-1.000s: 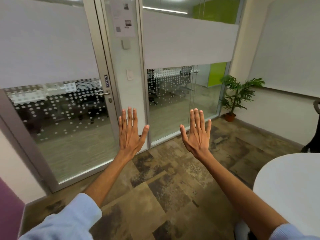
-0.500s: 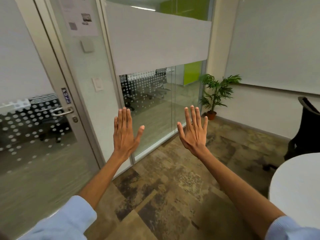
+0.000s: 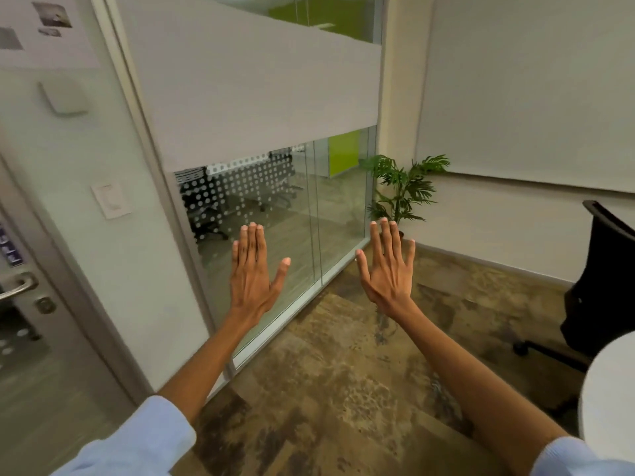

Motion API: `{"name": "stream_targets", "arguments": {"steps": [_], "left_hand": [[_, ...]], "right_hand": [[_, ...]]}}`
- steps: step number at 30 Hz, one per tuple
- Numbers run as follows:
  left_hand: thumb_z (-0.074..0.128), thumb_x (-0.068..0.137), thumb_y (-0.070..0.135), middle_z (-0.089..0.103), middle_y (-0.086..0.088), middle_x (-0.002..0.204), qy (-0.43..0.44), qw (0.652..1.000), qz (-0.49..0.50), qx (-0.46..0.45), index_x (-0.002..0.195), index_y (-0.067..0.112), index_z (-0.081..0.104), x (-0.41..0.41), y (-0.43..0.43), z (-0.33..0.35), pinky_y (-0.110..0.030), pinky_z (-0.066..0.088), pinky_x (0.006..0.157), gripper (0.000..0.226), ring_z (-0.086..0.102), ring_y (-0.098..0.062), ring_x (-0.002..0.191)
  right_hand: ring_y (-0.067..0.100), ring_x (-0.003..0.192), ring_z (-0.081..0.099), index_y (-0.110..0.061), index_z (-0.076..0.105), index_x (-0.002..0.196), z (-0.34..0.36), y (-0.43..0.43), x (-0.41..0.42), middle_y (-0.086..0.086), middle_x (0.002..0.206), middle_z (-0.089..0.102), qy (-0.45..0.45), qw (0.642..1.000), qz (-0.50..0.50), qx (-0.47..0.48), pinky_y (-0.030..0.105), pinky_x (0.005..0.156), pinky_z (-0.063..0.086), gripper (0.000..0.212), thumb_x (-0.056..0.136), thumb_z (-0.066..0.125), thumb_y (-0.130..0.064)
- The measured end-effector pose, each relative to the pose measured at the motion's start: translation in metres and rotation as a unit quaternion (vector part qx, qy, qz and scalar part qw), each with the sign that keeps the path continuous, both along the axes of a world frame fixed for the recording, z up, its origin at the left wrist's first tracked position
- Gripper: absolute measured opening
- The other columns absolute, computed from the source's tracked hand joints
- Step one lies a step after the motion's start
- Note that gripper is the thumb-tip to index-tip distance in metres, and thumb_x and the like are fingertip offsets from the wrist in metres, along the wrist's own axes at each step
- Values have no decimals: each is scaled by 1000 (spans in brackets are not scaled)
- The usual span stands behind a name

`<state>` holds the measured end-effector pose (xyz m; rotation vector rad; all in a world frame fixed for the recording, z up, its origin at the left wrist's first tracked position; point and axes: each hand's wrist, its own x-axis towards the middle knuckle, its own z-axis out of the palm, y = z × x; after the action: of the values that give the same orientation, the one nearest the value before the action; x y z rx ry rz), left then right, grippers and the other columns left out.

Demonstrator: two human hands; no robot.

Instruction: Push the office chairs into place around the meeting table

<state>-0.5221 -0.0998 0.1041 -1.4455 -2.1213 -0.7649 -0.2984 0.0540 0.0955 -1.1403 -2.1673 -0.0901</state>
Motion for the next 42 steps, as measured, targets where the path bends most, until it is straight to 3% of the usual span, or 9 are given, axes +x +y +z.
{"name": "stream_targets", "arguments": {"steps": [8, 25, 31, 37, 42], "left_hand": [[22, 97, 55, 2, -11, 161, 8, 999, -46, 0, 153, 9, 2, -44, 168, 14, -47, 5, 121, 75, -7, -21, 148], [23, 95, 57, 3, -12, 162, 8, 964, -264, -8, 153, 9, 1, -31, 573, 12, -49, 9, 120, 78, -6, -21, 149], [22, 96, 59, -2, -10, 162, 11, 940, -339, -14, 153, 11, -2, 1, 696, 6, -50, 6, 120, 78, -9, -23, 148], [19, 96, 61, 0, -9, 162, 11, 912, -410, -33, 153, 13, -4, 63, 804, -9, -42, -6, 120, 78, -14, -25, 147], [20, 95, 58, 0, -11, 161, -10, 887, -462, -24, 153, 10, -1, 126, 892, -21, -43, 0, 121, 78, -10, -21, 148]], "right_hand": [[14, 148, -10, -21, 3, 154, 16, 138, -32, 1, 162, -4, 7, 999, -49, 18, 51, 119, -5, 67, 99, 24, -52], [16, 148, -9, -21, 0, 154, -7, 433, 22, 2, 163, -5, 10, 962, -271, 20, 55, 118, 0, 68, 98, 21, -54], [15, 148, -9, -21, 3, 154, -7, 511, 54, 1, 163, -4, 14, 934, -355, 22, 53, 118, -3, 67, 99, 21, -54], [14, 147, -12, -17, 1, 154, -20, 583, 104, 1, 163, -4, 5, 904, -427, 5, 53, 118, -3, 70, 98, 19, -55], [13, 147, -11, -16, 1, 154, -39, 657, 154, 1, 162, -4, -7, 884, -468, -4, 54, 118, -1, 70, 98, 18, -55]]}}
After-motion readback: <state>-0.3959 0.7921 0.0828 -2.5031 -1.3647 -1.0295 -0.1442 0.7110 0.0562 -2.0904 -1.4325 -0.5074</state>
